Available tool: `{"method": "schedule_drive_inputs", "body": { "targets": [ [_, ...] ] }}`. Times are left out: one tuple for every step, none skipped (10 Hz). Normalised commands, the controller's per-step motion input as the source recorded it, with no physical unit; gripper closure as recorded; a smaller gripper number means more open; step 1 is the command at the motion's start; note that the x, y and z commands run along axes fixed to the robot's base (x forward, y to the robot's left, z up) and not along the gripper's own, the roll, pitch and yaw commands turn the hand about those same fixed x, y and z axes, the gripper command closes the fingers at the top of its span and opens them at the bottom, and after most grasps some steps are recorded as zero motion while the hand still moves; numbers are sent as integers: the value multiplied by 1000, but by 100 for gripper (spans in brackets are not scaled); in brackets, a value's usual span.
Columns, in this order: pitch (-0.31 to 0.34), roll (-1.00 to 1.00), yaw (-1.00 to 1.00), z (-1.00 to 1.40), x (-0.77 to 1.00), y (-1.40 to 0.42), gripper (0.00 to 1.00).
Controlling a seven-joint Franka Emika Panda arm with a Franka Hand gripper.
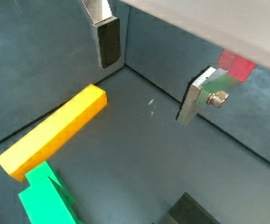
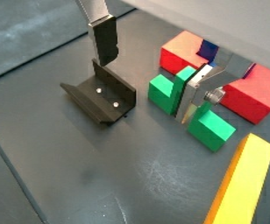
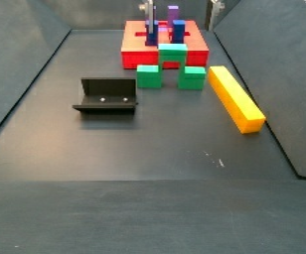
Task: Pick up the yellow object. Move up. Move to above the board. Insert the yellow object.
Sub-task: Pick up the yellow object.
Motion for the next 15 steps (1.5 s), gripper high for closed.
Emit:
{"method": "schedule_drive_inputs", "body": {
  "targets": [
    [-53, 64, 0, -331, -143, -3, 0],
    [-193, 74, -43, -729, -854, 0, 0],
    [-187, 64, -40, -797, -963, -51, 0],
    [-207, 64, -3, -740, -843, -343, 0],
    [-221, 143, 3, -729, -646, -743, 0],
    [-246, 144, 77, -709, -520, -729, 0],
    [-279, 31, 100, -569, -349, -400, 0],
    [-20, -60, 31, -51, 0, 0, 0],
    [-100, 0, 37, -331, -100, -103, 0],
    [-143, 154, 11, -740, -280, -157, 0],
    [-176, 170, 0, -817, -306, -174, 0],
    [-173, 173, 0, -706, -334, -157, 0],
    [-169, 221, 0, -674, -534, -100, 0],
    [-156, 189, 0, -551, -703, 0, 0],
    [-66, 157, 0, -280, -734, 0, 0]
  ]
}}
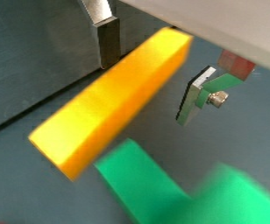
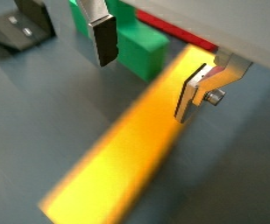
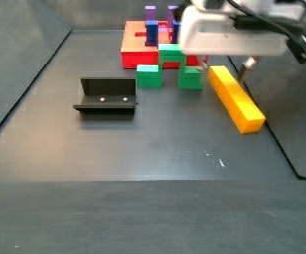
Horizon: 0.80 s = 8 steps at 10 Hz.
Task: Pick up the yellow object. Move up. Move to above the board. Insert the yellow object.
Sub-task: Pick up the yellow object.
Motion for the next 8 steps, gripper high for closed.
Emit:
{"method": "schedule_drive_inputs", "body": {
  "targets": [
    [-10, 133, 0, -183, -506, 0, 0],
    [0, 157, 0, -163, -366, 86, 0],
    [-10, 179, 63, -271, -151, 31, 0],
    [-93, 246, 69, -469, 0, 71, 0],
    [-169, 270, 71, -466, -129, 37, 0],
    [-100, 159, 11, -277, -29, 0, 0],
    [-151, 220, 31, -454, -126, 0, 0],
    [-149, 236, 91, -523, -43, 40, 0]
  ]
}}
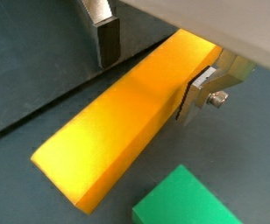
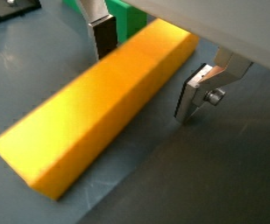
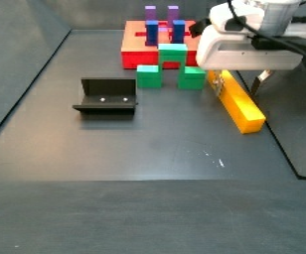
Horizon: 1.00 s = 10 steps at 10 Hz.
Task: Pick up the yellow object. Move up. Move to above the board. Insert the yellow object.
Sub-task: Pick up the yellow object.
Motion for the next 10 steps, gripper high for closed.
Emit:
{"method": "schedule_drive_inputs", "body": {
  "targets": [
    [-127, 180, 46, -429, -31, 0, 0],
    [-100, 156, 43, -406, 0, 0, 0],
    [-3, 90, 3, -263, 0, 0, 0],
    [0, 14, 0, 0, 0, 0, 0],
    [0, 0, 0, 0, 0, 0, 100],
    [0, 0, 0, 0, 0, 0, 100],
    [0, 0, 0, 0, 0, 0, 100],
    [0, 0, 0, 0, 0, 0, 100],
    [0, 0, 0, 0, 0, 0, 100],
    [0, 0, 0, 0, 0, 0, 100]
  ]
}}
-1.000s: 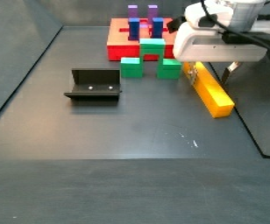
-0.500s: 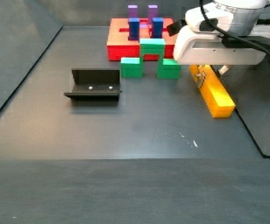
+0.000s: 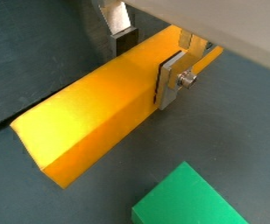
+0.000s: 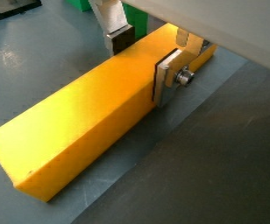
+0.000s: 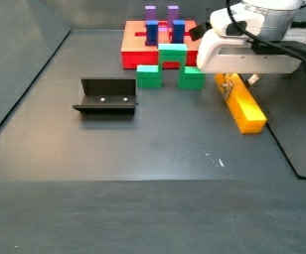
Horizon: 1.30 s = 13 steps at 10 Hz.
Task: Pick up the yellow object. Move up. Move to above the board. Insert the yellow object.
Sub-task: Pick up the yellow object, then move up.
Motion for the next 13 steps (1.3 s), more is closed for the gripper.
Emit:
{"method": "schedule_drive_inputs", "body": {
  "targets": [
    [0, 0, 0, 0, 0, 0, 100],
    [0, 0, 0, 0, 0, 0, 100],
    [0, 0, 0, 0, 0, 0, 100],
    [0, 0, 0, 0, 0, 0, 100],
    [0, 0, 0, 0, 0, 0, 100],
    [0, 0, 0, 0, 0, 0, 100],
    [0, 0, 0, 0, 0, 0, 100],
    [0, 0, 0, 0, 0, 0, 100],
    [0, 0, 0, 0, 0, 0, 100],
    [0, 0, 0, 0, 0, 0, 100],
    [0, 0, 0, 0, 0, 0, 100],
    [0, 0, 0, 0, 0, 0, 100],
    [0, 0, 0, 833, 0, 0, 100]
  ]
}}
